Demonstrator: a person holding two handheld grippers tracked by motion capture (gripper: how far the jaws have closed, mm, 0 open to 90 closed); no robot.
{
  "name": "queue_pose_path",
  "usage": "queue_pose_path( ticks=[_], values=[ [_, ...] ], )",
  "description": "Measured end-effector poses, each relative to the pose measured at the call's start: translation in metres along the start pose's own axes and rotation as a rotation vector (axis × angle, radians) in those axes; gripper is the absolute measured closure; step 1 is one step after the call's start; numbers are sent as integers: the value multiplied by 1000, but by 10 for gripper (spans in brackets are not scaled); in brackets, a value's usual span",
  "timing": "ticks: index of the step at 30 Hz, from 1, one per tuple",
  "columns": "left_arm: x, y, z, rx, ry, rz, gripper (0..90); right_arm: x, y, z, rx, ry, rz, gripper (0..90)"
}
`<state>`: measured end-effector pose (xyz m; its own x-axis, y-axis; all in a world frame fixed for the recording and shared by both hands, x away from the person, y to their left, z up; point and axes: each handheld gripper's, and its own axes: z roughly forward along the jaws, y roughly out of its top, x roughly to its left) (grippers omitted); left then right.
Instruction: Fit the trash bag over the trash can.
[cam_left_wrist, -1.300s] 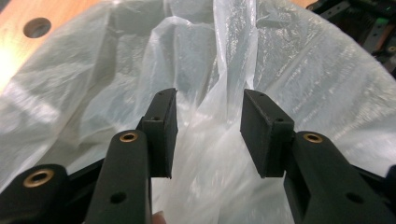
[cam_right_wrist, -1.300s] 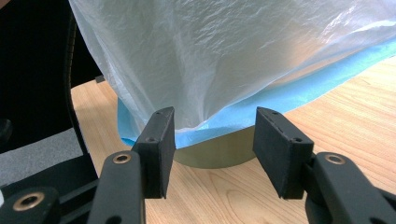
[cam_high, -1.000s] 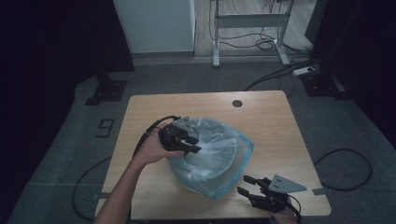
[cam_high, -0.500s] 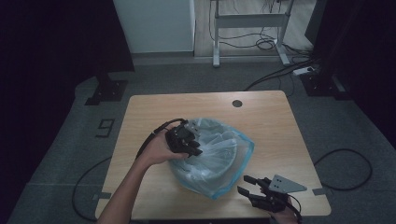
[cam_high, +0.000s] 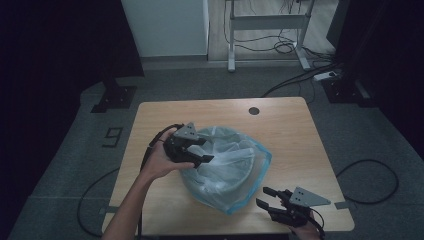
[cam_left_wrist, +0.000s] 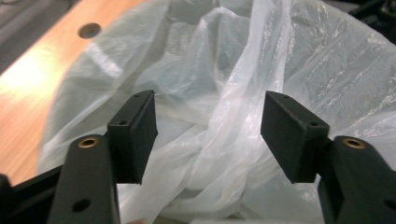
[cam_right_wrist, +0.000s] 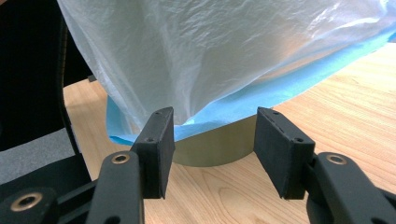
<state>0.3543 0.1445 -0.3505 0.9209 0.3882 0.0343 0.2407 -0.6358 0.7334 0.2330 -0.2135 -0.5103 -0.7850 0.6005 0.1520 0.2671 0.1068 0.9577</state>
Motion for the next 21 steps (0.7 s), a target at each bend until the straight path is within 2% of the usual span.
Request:
queue_pose_path(
  ticks=[9, 14, 18, 21],
  values=[
    [-8, -21, -21, -114, 48, -22, 285, -3, 0, -2, 3, -39, 0, 448],
    [-13, -32, -30, -153, 73, -31, 275, -4, -1, -4, 16, -68, -8, 441],
    [-20, -47, -44, -193, 127, -25, 285, -7, -2, -5, 21, -87, -7, 439],
    [-25, -56, -51, -206, 139, -25, 283, -8, -3, -5, 28, -97, -6, 437]
  ],
)
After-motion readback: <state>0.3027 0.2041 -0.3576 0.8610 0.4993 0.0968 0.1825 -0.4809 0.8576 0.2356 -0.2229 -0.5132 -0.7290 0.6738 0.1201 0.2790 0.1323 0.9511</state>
